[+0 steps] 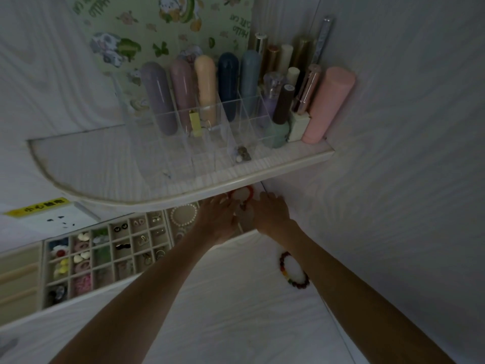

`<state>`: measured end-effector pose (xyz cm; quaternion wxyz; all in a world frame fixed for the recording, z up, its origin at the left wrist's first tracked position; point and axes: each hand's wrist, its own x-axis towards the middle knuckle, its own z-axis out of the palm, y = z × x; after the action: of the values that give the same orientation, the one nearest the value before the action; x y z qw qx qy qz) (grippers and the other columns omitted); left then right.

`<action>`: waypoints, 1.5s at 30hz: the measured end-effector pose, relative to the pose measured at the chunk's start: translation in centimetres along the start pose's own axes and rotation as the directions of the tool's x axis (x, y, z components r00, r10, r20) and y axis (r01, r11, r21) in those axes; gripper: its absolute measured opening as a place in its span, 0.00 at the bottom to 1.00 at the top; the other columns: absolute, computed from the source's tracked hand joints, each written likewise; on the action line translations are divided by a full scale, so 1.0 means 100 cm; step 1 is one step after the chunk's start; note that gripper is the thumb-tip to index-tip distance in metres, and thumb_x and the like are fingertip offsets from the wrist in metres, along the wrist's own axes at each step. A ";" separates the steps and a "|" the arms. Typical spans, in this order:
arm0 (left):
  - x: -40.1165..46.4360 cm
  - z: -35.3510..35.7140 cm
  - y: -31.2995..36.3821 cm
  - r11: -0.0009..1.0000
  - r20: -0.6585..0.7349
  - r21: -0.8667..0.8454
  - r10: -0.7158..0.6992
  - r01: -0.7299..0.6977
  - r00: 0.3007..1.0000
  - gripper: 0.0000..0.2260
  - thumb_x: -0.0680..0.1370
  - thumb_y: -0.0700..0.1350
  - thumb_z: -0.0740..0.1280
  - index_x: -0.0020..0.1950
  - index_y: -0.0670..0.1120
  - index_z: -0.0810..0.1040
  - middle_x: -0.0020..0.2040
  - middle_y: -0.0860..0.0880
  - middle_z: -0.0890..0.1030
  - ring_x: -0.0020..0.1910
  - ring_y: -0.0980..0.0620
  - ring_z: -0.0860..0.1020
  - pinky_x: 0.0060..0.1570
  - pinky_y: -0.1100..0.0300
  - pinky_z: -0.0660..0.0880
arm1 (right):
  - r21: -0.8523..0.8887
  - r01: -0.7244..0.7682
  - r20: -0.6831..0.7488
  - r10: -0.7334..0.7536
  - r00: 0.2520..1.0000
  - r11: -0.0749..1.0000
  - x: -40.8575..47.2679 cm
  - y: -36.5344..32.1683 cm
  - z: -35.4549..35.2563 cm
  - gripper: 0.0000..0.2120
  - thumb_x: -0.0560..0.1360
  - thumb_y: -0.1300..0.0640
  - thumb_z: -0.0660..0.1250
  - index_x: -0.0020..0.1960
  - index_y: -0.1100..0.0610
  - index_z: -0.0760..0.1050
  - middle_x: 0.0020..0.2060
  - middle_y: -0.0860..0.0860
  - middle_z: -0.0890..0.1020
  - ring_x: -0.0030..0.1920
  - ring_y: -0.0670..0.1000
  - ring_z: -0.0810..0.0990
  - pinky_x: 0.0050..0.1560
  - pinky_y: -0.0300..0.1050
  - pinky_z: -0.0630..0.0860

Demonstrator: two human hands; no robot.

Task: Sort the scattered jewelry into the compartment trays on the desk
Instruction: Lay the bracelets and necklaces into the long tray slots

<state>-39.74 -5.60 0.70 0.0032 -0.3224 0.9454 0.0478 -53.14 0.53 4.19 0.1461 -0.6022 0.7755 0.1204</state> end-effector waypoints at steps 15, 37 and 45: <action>-0.062 -0.001 0.060 0.868 0.117 -0.466 -0.132 0.172 0.984 0.11 0.78 0.46 0.60 0.56 0.54 0.78 0.56 0.55 0.79 0.55 0.53 0.77 0.52 0.60 0.73 | 0.551 -0.046 -0.238 0.209 0.949 0.833 -0.085 0.024 0.039 0.12 0.79 0.62 0.58 0.61 0.56 0.70 0.46 0.52 0.79 0.40 0.46 0.75 0.38 0.33 0.67; -0.079 0.004 0.081 0.516 0.340 -0.770 -0.165 0.375 0.926 0.12 0.76 0.55 0.62 0.46 0.46 0.77 0.44 0.50 0.81 0.46 0.52 0.78 0.42 0.63 0.68 | 0.752 0.067 -0.163 0.086 0.983 0.655 -0.108 0.017 0.050 0.04 0.79 0.55 0.59 0.50 0.55 0.67 0.40 0.48 0.76 0.38 0.45 0.74 0.40 0.42 0.71; -0.027 -0.023 0.042 0.567 0.013 -0.769 -0.448 0.295 0.894 0.09 0.78 0.47 0.65 0.56 0.49 0.80 0.51 0.49 0.82 0.50 0.51 0.81 0.51 0.54 0.77 | 0.628 0.202 -0.536 0.230 0.813 0.752 -0.050 0.006 0.023 0.03 0.78 0.58 0.61 0.51 0.54 0.73 0.45 0.47 0.78 0.44 0.47 0.75 0.41 0.38 0.73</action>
<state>-40.07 -0.90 3.48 -0.2081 -0.4891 0.7445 0.4039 -52.40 6.03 3.89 0.1032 -0.5119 0.7777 -0.3500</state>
